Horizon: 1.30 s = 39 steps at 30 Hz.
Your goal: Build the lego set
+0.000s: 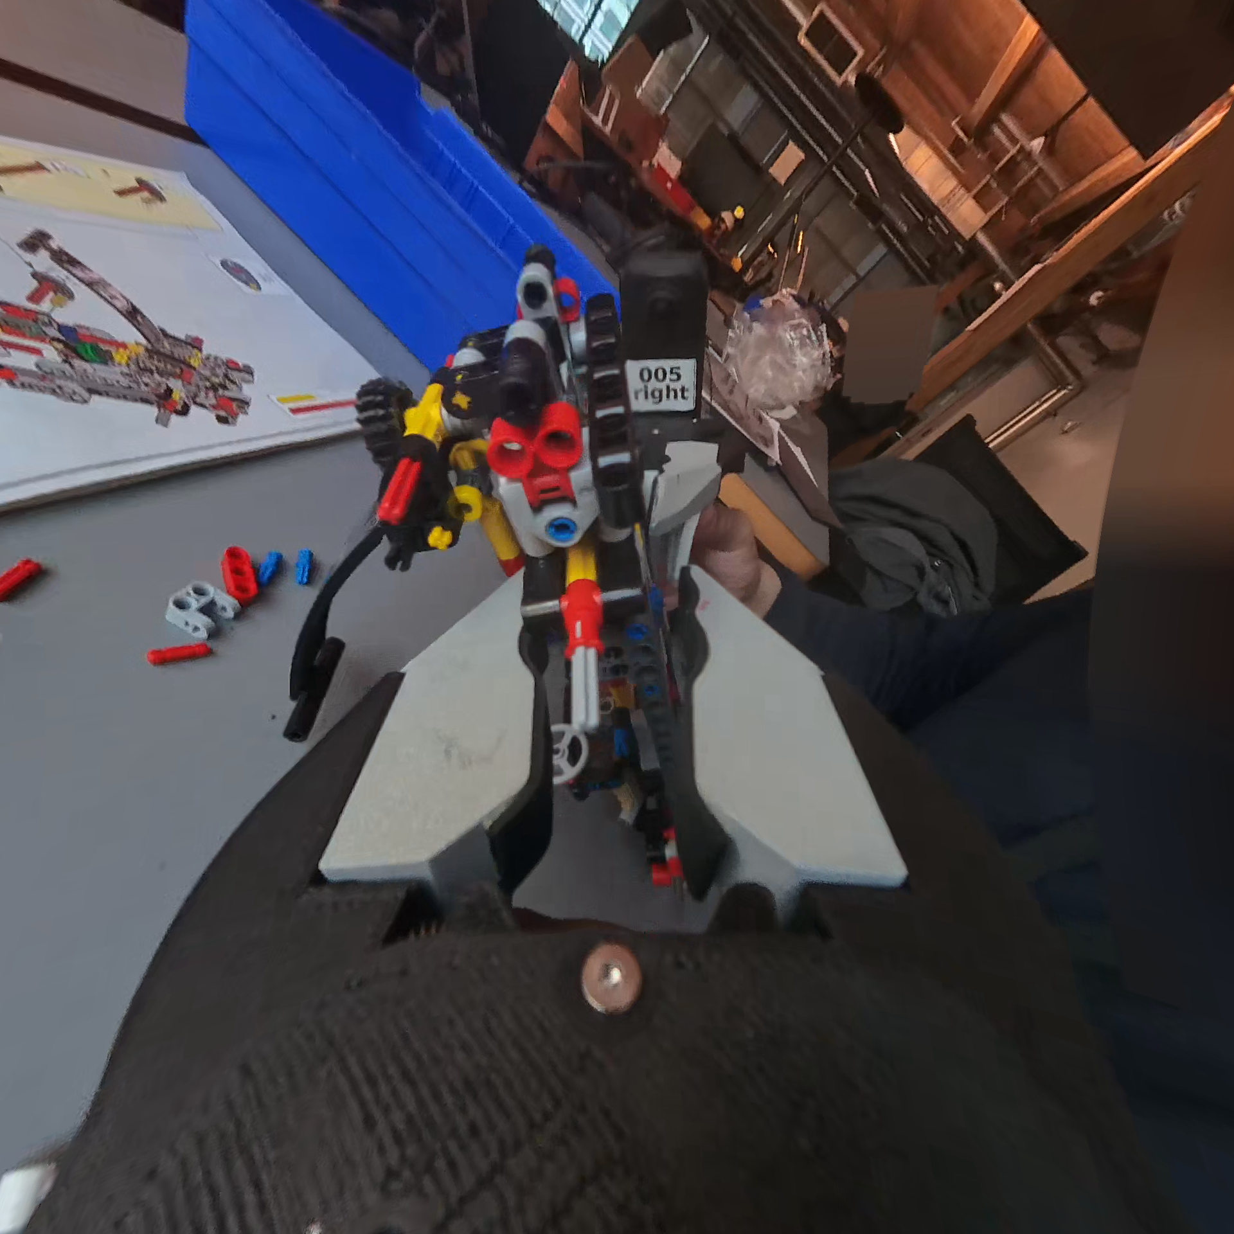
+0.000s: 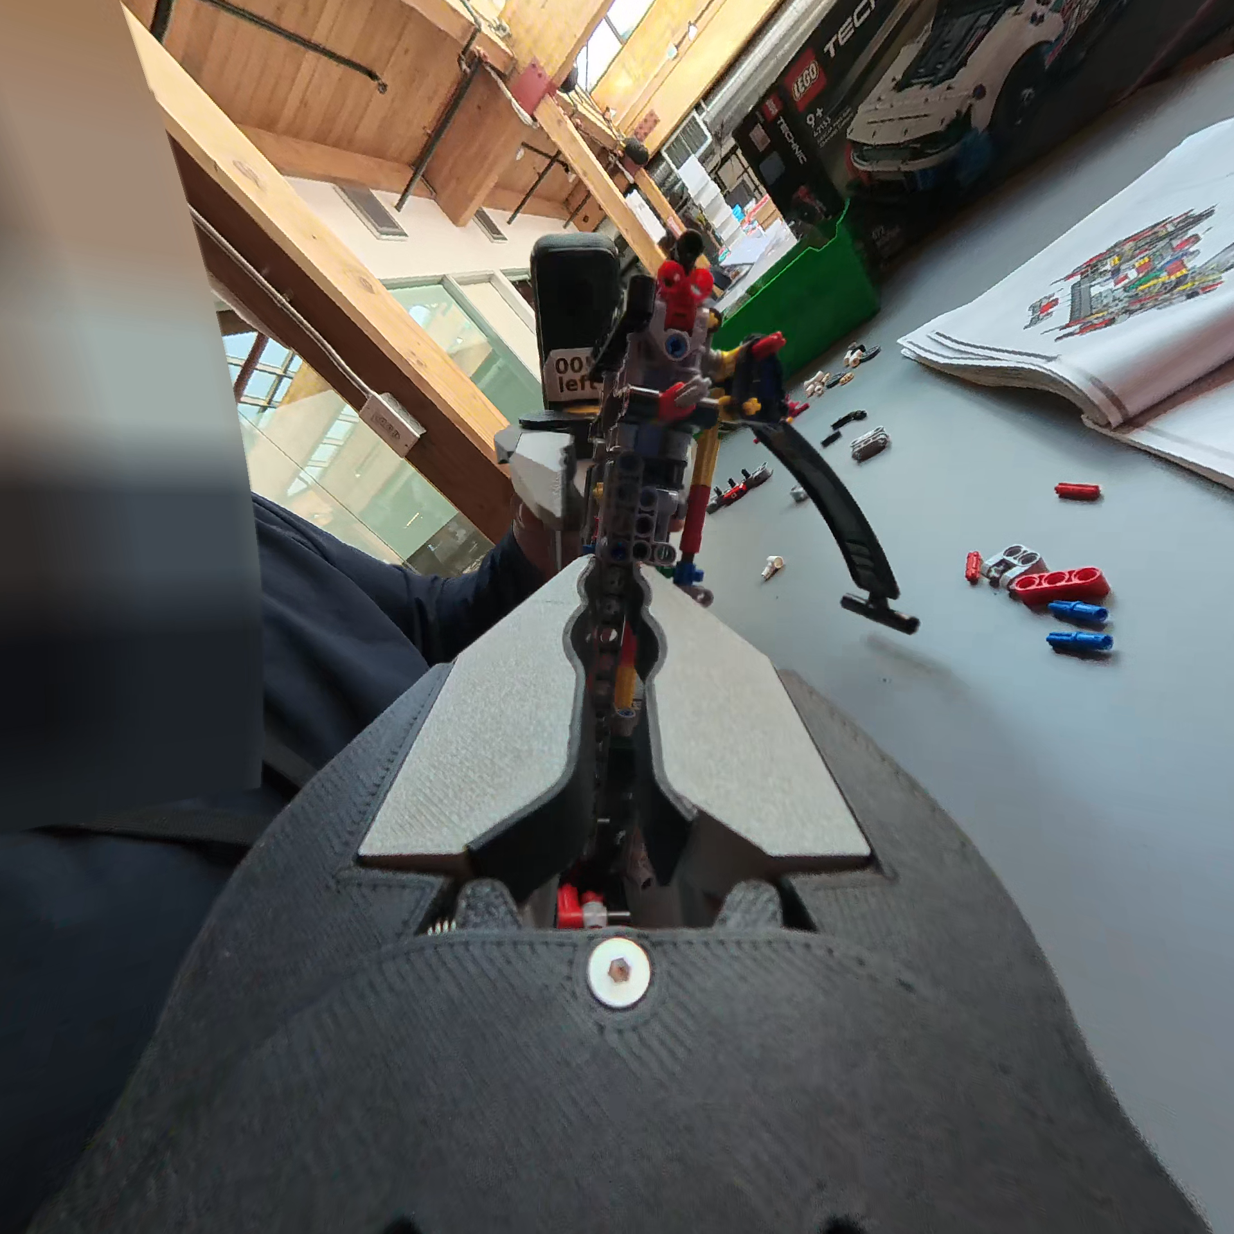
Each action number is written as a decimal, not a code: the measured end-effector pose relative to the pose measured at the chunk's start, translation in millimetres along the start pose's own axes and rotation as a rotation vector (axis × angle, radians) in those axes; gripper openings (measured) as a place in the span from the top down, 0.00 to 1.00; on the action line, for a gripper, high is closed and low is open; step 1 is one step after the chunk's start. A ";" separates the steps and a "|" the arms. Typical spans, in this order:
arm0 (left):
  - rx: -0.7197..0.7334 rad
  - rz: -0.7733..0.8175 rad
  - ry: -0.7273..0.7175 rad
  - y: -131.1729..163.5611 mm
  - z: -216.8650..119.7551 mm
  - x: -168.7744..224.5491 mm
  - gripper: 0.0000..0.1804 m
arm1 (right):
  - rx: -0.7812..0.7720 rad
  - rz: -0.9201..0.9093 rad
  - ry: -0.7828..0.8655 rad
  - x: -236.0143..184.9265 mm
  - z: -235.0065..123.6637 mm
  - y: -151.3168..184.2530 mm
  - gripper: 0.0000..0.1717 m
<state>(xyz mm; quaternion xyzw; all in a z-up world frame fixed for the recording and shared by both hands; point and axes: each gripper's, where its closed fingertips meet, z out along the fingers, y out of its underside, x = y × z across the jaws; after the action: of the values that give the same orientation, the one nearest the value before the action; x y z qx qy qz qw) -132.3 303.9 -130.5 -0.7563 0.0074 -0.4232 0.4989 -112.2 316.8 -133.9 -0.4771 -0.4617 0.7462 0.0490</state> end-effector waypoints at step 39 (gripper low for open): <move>0.066 -0.053 -0.005 14.4 6.1 -4.1 0.86 | -0.272 0.016 -0.028 -0.9 -0.8 -0.3 0.94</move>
<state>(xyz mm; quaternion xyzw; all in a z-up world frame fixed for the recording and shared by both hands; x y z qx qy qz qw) -125.0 303.0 -145.0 -0.7403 -0.0279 -0.4343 0.5123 -111.2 317.0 -133.1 -0.4724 -0.5557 0.6836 -0.0285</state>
